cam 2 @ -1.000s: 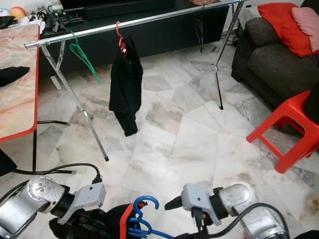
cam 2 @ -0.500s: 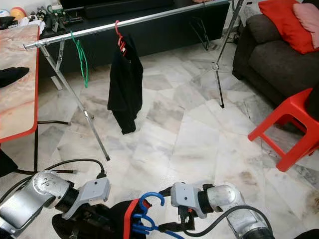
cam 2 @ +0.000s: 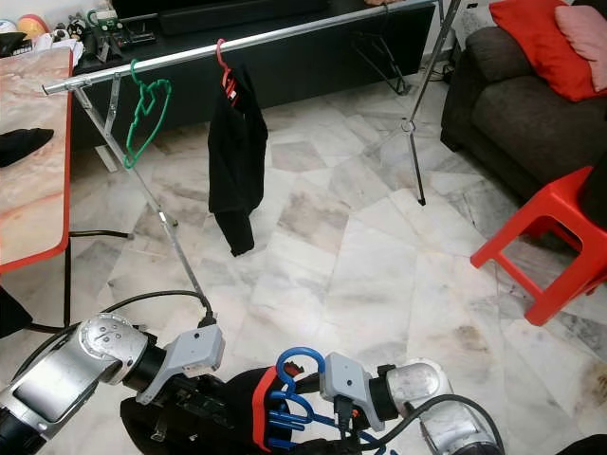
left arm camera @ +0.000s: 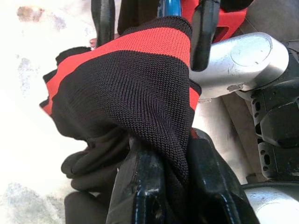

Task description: Hang hanger

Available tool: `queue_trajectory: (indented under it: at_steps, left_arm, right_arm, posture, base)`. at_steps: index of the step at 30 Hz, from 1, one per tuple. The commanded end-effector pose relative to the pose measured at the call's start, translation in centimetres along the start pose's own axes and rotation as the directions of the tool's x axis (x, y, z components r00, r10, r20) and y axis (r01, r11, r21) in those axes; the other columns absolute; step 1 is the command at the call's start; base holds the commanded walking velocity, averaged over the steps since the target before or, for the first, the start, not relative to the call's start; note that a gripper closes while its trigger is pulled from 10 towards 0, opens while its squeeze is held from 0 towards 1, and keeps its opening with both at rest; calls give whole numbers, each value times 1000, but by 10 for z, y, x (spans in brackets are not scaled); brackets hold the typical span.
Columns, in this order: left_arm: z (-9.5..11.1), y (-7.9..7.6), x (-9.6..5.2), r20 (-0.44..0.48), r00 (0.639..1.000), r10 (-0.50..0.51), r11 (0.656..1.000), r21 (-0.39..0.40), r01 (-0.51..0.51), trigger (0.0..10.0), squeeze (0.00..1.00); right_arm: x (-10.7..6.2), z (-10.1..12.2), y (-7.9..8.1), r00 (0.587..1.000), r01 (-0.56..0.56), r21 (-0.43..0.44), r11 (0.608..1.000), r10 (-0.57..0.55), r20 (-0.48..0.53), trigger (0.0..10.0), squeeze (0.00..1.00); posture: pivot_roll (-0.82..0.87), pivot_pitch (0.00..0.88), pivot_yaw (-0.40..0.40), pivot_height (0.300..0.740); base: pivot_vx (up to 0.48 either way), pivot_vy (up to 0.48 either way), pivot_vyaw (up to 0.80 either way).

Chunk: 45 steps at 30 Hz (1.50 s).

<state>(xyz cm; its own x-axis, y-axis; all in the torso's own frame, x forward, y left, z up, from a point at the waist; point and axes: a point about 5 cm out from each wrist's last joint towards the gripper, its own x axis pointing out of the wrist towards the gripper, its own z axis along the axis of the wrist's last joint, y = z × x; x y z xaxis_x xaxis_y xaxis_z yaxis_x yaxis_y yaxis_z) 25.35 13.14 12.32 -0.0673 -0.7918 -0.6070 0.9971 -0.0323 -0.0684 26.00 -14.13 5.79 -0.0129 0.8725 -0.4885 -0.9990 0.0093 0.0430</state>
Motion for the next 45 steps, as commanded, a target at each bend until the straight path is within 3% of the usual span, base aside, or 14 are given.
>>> queue_trajectory:
  at_steps: [1, 2, 3, 12, 26, 45]
  left_arm:
    - [7, -1, 3, 12, 1000, -25, 999, 30, 25, 10000, 0]
    - [7, 0, 3, 12, 1000, -26, 999, 31, 25, 10000, 0]
    - [7, 0, 3, 9, 1000, -25, 999, 33, 24, 10000, 0]
    - [5, 0, 2, -2, 1000, -13, 999, 37, 13, 10000, 0]
    - [5, 3, -1, 2, 1000, 3, 999, 47, -3, 10000, 0]
    - [10, 5, 0, 18, 1000, 2, 996, 87, -4, 10000, 0]
  right_arm:
    - [3, -1, -1, 1000, 8, -19, 1000, -8, -19, 10000, 0]
    - [3, -1, -3, 1000, 22, -20, 1000, -22, -11, 6667, 0]
    - [2, 1, -6, 999, 52, -20, 998, -52, 4, 0, 0]
    - [-14, 4, -13, 994, 112, -52, 992, -111, 13, 0, 0]
    - [-16, -5, 6, 999, 7, 33, 999, -8, 48, 0, 0]
    - [-10, -3, 8, 996, 4, 49, 999, -8, 85, 0, 0]
  posture:
    - [-24, 215, 34, 740]
    - [-24, 215, 34, 740]
    - [-19, 216, 34, 740]
    - [-26, 203, 25, 740]
    - [-23, 187, 28, 740]
    - [-14, 158, 38, 740]
  base:
    - [0, 0, 0]
    - [0, 0, 0]
    - [0, 0, 0]
    - [0, 0, 0]
    - [0, 0, 0]
    - [0, 0, 0]
